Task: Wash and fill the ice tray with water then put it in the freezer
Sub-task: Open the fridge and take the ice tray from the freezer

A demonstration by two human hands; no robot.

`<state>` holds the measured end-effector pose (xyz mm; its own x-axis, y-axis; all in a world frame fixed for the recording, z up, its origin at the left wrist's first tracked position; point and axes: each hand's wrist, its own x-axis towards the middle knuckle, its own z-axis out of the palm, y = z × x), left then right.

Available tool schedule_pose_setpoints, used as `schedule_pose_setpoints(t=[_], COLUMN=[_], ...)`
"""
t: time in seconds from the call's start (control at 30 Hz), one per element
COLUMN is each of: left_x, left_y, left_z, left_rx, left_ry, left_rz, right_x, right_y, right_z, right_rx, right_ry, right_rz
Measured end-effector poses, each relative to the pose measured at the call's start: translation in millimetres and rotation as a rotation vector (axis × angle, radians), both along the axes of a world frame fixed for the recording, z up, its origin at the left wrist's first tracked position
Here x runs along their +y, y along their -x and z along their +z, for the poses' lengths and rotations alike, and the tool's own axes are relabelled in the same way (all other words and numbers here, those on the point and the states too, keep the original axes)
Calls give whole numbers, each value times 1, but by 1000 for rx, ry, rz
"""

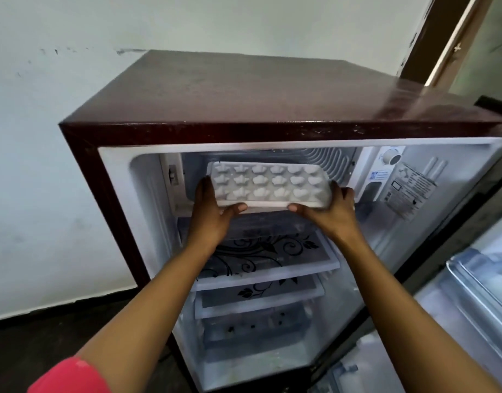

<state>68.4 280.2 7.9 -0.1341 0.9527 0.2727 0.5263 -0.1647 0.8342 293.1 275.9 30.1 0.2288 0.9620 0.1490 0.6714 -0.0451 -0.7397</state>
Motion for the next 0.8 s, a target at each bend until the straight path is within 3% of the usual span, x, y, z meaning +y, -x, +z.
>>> schedule_pose_setpoints(t=[0.3, 0.57, 0.8], left_x=[-109, -199, -260], left_y=[10, 20, 21], left_z=[11, 12, 12], left_rx=[-20, -106, -169], left_ry=[-44, 72, 118], left_rz=[-64, -115, -283], right_x=[-106, -219, -311], right_y=[13, 21, 16], right_z=[11, 11, 6], right_rx=[55, -46, -19], right_ry=[74, 119, 131], right_rz=[-14, -134, -246])
